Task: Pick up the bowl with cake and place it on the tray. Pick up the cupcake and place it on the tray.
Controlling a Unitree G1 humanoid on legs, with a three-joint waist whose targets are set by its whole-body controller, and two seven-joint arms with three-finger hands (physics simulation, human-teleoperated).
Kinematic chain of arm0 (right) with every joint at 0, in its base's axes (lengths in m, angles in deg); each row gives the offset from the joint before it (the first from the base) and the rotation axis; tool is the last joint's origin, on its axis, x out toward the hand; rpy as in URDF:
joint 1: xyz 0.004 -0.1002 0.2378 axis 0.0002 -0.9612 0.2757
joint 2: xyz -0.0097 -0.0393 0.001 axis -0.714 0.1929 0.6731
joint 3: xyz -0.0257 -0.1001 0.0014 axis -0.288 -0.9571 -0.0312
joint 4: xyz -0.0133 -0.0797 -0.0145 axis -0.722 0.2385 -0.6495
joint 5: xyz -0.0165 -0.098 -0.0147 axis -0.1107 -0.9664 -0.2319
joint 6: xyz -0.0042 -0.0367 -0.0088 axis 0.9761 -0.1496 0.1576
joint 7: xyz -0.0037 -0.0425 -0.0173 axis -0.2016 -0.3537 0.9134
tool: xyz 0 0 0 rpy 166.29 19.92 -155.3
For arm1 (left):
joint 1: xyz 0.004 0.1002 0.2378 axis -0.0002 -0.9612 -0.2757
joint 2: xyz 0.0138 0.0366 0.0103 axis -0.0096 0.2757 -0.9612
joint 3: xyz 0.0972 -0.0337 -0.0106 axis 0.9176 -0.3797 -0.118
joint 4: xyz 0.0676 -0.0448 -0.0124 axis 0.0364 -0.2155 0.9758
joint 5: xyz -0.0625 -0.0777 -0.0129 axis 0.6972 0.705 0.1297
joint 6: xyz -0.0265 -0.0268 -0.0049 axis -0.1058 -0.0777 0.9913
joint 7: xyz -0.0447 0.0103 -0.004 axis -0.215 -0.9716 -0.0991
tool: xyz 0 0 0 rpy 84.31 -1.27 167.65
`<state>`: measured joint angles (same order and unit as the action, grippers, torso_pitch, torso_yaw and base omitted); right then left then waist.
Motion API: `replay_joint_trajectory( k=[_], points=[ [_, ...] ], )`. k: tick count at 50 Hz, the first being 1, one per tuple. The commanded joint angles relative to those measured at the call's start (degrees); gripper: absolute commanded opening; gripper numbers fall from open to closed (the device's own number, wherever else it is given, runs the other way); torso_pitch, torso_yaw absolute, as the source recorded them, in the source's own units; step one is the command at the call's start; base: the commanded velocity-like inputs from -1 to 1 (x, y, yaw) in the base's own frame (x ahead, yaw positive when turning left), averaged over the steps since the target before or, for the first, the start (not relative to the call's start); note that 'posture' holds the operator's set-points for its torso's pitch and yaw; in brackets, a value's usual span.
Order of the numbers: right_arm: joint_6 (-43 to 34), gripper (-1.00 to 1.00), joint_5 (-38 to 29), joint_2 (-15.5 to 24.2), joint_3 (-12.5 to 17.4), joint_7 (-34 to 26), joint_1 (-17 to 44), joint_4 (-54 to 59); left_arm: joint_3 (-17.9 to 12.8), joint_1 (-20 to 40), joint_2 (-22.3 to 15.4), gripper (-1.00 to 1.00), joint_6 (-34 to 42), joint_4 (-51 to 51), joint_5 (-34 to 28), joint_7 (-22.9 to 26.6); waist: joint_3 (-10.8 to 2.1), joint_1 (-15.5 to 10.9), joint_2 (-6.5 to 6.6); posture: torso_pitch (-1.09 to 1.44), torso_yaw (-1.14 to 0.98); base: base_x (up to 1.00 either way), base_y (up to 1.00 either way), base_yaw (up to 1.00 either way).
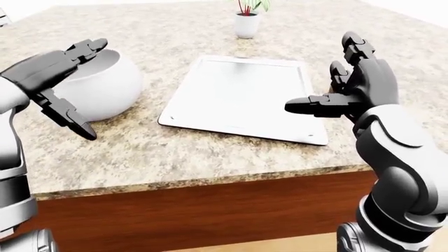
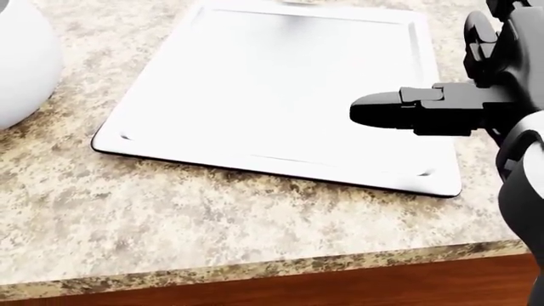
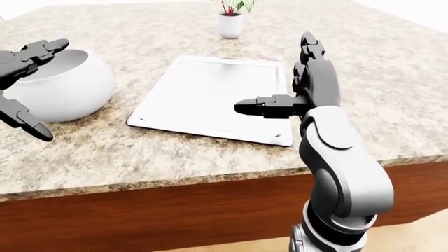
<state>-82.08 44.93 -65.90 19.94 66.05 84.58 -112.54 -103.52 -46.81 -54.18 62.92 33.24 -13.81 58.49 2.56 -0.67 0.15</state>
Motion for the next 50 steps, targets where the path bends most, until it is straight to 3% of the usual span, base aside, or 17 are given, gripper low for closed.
replay_joint_trajectory(
  k=[1, 12, 22, 25, 30, 37, 44, 50],
  points=[
    [1.56, 1.00, -0.21, 0.57, 0.53, -0.02, 1.71, -1.16, -0.92, 1.29, -0.91, 1.00, -1.28, -1.57, -0.31, -1.16, -1.35, 0.04, 0.33, 0.00, 0.00, 0.00, 0.00, 0.00],
    [2.14, 1.00, -0.36, 0.67, 0.85, -0.28, 0.88, -1.49, 0.13, 1.57, -1.04, 1.00, -6.82, 4.61, -5.40, -4.98, -1.54, -0.02, 0.35, 0.00, 0.00, 0.00, 0.00, 0.00],
    [2.91, 1.00, -0.40, 0.36, 0.83, -0.21, -0.30, -1.82, 3.42, 12.12, -3.10, 1.00, -8.47, 18.44, -11.14, -10.47, -1.76, 0.05, 0.27, 0.00, 0.00, 0.00, 0.00, 0.00],
    [2.63, 1.00, -0.21, 0.46, 1.20, -0.30, -0.27, -2.05, 3.93, 12.35, -3.13, 1.00, -9.51, 21.06, -12.35, -11.52, -1.86, 0.04, 0.31, 0.00, 0.00, 0.00, 0.00, 0.00],
    [3.39, 1.00, -0.25, 0.25, 0.93, -0.17, -0.95, -1.87, 3.23, 8.36, -2.69, 1.00, -9.60, 18.03, -12.85, -9.33, -1.92, 0.23, 0.50, 0.00, 0.00, 0.00, 0.00, 0.00],
    [2.68, 1.00, -0.12, 0.60, 1.11, -0.18, -0.34, -1.98, 2.98, 7.40, -2.18, 1.00, -10.05, 16.24, -13.88, -8.08, -1.94, 0.26, 0.46, 0.00, 0.00, 0.00, 0.00, 0.00],
    [2.17, 1.00, 0.11, 0.81, 1.49, -0.20, -0.35, -2.51, 5.00, 11.68, -1.81, 1.00, -11.43, 21.37, -17.41, -9.75, -1.94, 0.18, 0.30, 0.00, 0.00, 0.00, 0.00, 0.00],
    [3.60, 1.00, 0.02, 0.44, 1.26, -0.07, -1.57, -2.31, 6.77, 15.26, -1.80, 1.00, -11.30, 25.27, -21.12, -8.30, -1.95, 0.17, 0.21, 0.00, 0.00, 0.00, 0.00, 0.00]
  ],
)
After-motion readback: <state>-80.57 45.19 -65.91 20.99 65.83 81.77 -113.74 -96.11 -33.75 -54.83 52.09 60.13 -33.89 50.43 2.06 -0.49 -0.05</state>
